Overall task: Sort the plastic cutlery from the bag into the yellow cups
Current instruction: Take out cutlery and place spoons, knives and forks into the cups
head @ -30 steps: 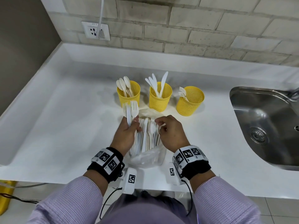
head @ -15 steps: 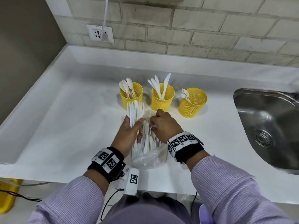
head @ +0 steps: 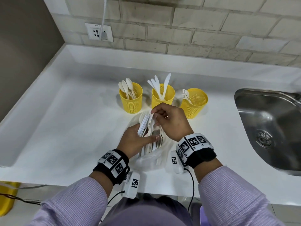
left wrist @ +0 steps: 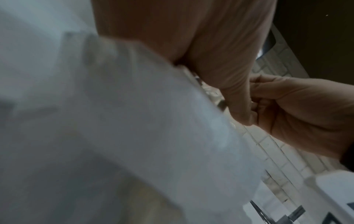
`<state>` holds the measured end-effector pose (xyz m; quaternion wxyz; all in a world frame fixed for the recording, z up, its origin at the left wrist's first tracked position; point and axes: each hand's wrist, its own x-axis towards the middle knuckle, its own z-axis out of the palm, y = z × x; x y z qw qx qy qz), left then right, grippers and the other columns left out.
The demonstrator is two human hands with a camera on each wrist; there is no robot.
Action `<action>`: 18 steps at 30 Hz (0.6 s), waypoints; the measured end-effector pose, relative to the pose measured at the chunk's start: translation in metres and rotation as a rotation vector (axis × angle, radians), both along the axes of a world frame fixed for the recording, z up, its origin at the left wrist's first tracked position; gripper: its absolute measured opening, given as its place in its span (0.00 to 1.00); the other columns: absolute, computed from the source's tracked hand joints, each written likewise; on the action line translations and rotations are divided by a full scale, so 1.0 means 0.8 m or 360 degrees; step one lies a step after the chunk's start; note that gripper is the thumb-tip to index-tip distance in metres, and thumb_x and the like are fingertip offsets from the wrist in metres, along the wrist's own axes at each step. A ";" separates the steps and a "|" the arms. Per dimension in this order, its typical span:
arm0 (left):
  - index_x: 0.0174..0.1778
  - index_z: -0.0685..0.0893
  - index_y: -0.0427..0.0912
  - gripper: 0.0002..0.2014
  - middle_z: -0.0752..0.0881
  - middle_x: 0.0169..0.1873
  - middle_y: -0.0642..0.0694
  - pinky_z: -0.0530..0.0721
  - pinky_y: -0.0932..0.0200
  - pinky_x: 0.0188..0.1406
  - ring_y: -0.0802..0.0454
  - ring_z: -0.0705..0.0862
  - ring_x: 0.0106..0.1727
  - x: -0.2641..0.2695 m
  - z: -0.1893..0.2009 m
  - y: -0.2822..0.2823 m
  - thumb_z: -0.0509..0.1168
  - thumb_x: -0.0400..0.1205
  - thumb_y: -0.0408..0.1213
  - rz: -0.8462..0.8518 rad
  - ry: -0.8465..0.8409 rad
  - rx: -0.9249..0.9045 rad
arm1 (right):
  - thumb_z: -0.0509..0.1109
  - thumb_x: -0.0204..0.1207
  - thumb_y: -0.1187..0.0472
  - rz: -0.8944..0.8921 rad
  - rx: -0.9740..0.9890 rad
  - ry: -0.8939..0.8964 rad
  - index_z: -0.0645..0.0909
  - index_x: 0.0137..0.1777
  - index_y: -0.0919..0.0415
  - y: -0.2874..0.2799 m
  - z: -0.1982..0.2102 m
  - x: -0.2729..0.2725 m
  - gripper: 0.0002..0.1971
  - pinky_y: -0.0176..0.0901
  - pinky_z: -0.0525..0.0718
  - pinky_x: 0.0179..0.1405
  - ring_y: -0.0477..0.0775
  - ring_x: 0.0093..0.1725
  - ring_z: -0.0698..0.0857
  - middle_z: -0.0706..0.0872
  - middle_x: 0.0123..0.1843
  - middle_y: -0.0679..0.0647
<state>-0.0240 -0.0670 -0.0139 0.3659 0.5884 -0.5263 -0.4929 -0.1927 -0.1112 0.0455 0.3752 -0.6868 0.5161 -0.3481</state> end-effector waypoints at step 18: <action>0.38 0.84 0.52 0.08 0.84 0.23 0.57 0.80 0.55 0.32 0.54 0.79 0.25 0.019 0.016 -0.010 0.77 0.81 0.42 0.0353 0.0005 -0.0011 | 0.64 0.81 0.69 0.0172 0.0268 0.0623 0.89 0.50 0.59 0.031 -0.042 -0.005 0.11 0.38 0.81 0.47 0.50 0.45 0.86 0.91 0.48 0.51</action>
